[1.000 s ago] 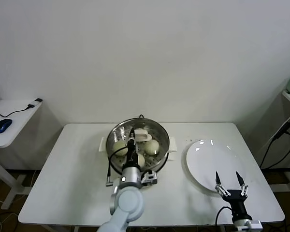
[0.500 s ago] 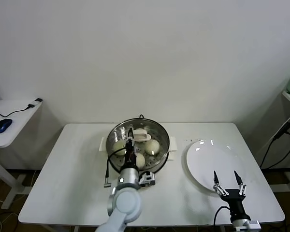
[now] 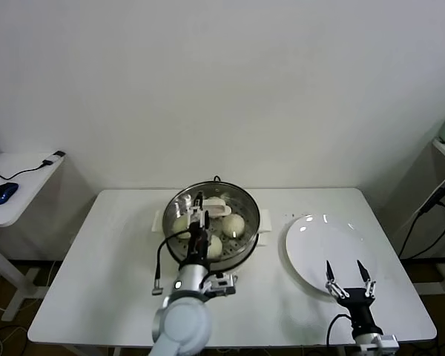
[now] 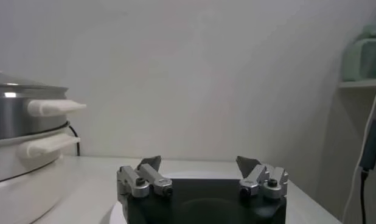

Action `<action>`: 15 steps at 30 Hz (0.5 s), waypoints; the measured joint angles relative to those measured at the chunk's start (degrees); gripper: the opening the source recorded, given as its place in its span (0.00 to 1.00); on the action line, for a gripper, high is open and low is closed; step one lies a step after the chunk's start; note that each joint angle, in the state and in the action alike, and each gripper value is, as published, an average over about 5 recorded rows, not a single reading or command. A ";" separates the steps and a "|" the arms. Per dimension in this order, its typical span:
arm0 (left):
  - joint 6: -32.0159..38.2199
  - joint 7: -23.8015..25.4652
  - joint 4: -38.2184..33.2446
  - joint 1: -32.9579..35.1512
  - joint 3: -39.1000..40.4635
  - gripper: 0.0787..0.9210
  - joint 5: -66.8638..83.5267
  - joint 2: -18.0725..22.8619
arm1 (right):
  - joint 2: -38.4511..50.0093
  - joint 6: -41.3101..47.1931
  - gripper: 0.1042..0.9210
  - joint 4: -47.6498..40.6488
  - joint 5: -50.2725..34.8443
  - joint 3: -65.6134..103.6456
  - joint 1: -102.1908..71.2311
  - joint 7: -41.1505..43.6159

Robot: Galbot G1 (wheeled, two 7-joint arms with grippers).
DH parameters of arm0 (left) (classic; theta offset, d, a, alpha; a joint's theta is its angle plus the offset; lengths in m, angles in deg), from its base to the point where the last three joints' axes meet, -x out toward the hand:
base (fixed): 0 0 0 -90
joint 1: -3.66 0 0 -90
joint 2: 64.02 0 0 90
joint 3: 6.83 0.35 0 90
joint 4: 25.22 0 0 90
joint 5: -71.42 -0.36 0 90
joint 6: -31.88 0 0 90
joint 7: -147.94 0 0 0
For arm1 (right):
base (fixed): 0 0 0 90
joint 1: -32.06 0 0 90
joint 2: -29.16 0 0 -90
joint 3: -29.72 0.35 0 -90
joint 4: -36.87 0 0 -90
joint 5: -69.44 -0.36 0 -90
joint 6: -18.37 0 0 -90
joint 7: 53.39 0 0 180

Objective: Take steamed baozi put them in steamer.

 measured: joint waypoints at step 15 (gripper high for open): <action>13.84 -7.05 -8.54 11.02 -23.34 0.88 40.82 -2.24 | 2.24 0.44 0.88 -0.52 -0.84 -2.65 0.52 -1.52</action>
